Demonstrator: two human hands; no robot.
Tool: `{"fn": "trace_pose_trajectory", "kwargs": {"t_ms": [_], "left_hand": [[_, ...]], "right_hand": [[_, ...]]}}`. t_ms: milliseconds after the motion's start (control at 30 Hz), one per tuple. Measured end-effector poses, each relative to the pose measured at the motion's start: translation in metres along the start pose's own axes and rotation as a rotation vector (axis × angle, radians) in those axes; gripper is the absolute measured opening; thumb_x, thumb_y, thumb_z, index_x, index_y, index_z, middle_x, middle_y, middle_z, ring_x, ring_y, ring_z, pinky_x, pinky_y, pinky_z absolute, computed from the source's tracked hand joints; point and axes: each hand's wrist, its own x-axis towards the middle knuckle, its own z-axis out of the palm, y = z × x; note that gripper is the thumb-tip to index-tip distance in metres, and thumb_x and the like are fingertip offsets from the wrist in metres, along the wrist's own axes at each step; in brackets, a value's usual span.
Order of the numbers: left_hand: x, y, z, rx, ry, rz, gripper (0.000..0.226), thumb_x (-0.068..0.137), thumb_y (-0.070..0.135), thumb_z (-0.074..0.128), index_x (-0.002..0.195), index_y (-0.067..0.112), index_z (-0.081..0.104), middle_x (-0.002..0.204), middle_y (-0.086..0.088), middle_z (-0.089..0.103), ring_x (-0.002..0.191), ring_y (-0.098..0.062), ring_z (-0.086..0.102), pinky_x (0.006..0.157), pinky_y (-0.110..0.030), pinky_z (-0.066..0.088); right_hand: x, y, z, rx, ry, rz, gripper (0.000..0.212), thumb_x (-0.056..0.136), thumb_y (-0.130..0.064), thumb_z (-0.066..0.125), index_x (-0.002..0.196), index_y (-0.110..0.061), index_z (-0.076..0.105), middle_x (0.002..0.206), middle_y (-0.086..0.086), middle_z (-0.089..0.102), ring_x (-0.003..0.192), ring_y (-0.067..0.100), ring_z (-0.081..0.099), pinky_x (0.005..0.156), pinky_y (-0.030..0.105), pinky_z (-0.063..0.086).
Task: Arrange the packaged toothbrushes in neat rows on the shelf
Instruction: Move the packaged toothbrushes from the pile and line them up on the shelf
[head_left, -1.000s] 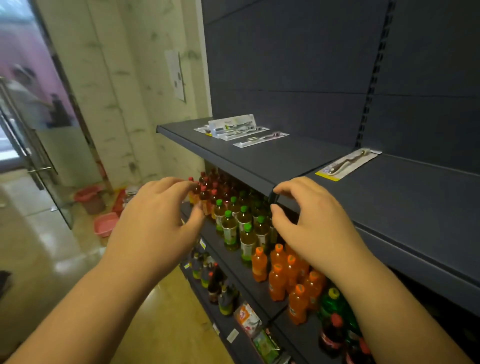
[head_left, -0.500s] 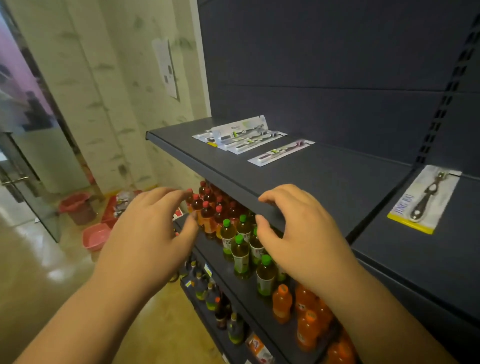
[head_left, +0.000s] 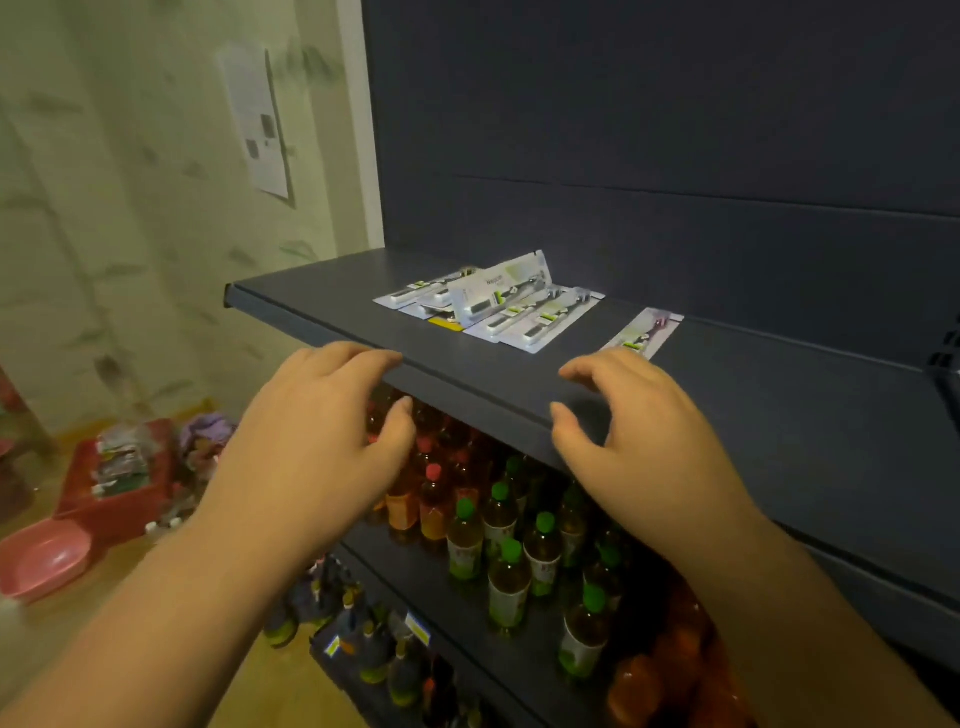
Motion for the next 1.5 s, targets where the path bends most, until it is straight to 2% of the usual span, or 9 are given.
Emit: {"fn": "trace_pose_trajectory", "kwargs": {"t_ms": [333, 433, 567, 767, 867, 967, 1033, 1300, 1500], "left_hand": [[0.083, -0.023, 0.069, -0.196, -0.083, 0.167, 0.047, 0.089, 0.046, 0.046, 0.13, 0.026, 0.055, 0.127, 0.007, 0.058, 0.12, -0.016, 0.047, 0.1, -0.033, 0.038], [0.108, -0.013, 0.085, -0.222, -0.101, 0.201, 0.046, 0.089, 0.044, 0.048, 0.133, 0.03, 0.052, 0.132, 0.01, 0.055, 0.124, -0.012, 0.044, 0.102, -0.03, 0.035], [0.143, 0.001, 0.1, -0.239, -0.079, 0.261, 0.038, 0.09, 0.044, 0.05, 0.124, 0.03, 0.058, 0.115, 0.011, 0.06, 0.111, -0.011, 0.049, 0.091, -0.03, 0.04], [0.196, 0.022, 0.127, -0.2, -0.253, 0.316, 0.038, 0.091, 0.053, 0.045, 0.12, 0.032, 0.058, 0.101, 0.012, 0.06, 0.091, -0.01, 0.052, 0.077, -0.03, 0.045], [0.225, 0.041, 0.141, -0.015, -0.294, 0.353, 0.044, 0.091, 0.058, 0.037, 0.103, 0.026, 0.064, 0.083, 0.004, 0.06, 0.077, -0.015, 0.055, 0.07, -0.031, 0.049], [0.246, 0.058, 0.151, 0.298, -0.318, 0.429, 0.059, 0.091, 0.065, 0.026, 0.102, 0.02, 0.064, 0.071, 0.001, 0.048, 0.073, -0.018, 0.05, 0.068, -0.032, 0.043], [0.25, 0.063, 0.155, 0.351, -0.335, 0.453, 0.06, 0.091, 0.065, 0.026, 0.109, 0.021, 0.061, 0.072, 0.0, 0.044, 0.076, -0.021, 0.047, 0.068, -0.033, 0.038], [0.246, 0.06, 0.172, 0.246, -0.377, 0.48, 0.041, 0.085, 0.053, 0.032, 0.075, 0.02, 0.054, 0.075, -0.001, 0.047, 0.08, -0.02, 0.044, 0.07, -0.035, 0.032], [0.239, 0.055, 0.178, 0.159, -0.272, 0.566, 0.039, 0.083, 0.057, 0.03, 0.084, 0.023, 0.051, 0.085, -0.001, 0.049, 0.083, -0.02, 0.041, 0.071, -0.035, 0.031]], "right_hand": [[0.051, 0.006, 0.012, -0.279, -0.006, 0.262, 0.04, 0.092, -0.046, 0.051, 0.128, -0.029, 0.055, 0.125, -0.014, 0.055, 0.115, 0.008, 0.049, 0.083, 0.024, 0.039], [0.068, 0.01, -0.001, -0.324, -0.022, 0.288, 0.046, 0.091, -0.051, 0.049, 0.132, -0.03, 0.052, 0.129, -0.013, 0.054, 0.118, 0.009, 0.05, 0.09, 0.029, 0.044], [0.091, 0.016, -0.023, -0.363, 0.052, 0.303, 0.044, 0.09, -0.055, 0.049, 0.126, -0.031, 0.054, 0.119, -0.012, 0.056, 0.106, 0.01, 0.054, 0.083, 0.03, 0.047], [0.127, 0.046, -0.018, -0.663, -0.339, 0.545, 0.04, 0.089, -0.064, 0.045, 0.086, -0.026, 0.056, 0.082, -0.006, 0.055, 0.076, 0.016, 0.056, 0.062, 0.032, 0.045], [0.14, 0.058, -0.006, -0.655, -0.442, 0.662, 0.049, 0.088, -0.071, 0.04, 0.072, -0.024, 0.048, 0.076, -0.006, 0.052, 0.078, 0.019, 0.055, 0.066, 0.033, 0.043], [0.141, 0.064, 0.009, -0.653, -0.426, 0.732, 0.053, 0.087, -0.074, 0.037, 0.072, -0.024, 0.05, 0.075, -0.006, 0.05, 0.081, 0.021, 0.055, 0.07, 0.034, 0.046], [0.139, 0.065, 0.017, -0.66, -0.393, 0.76, 0.053, 0.089, -0.069, 0.036, 0.072, -0.023, 0.056, 0.075, -0.005, 0.054, 0.077, 0.02, 0.056, 0.068, 0.033, 0.046], [0.134, 0.073, 0.012, -0.538, -0.254, 0.885, 0.037, 0.083, -0.053, 0.046, 0.075, -0.019, 0.057, 0.073, -0.002, 0.059, 0.067, 0.017, 0.054, 0.054, 0.028, 0.035], [0.131, 0.084, 0.005, -0.316, -0.002, 0.904, 0.031, 0.079, -0.049, 0.054, 0.082, -0.018, 0.051, 0.075, -0.001, 0.06, 0.069, 0.018, 0.056, 0.055, 0.032, 0.037]]}}
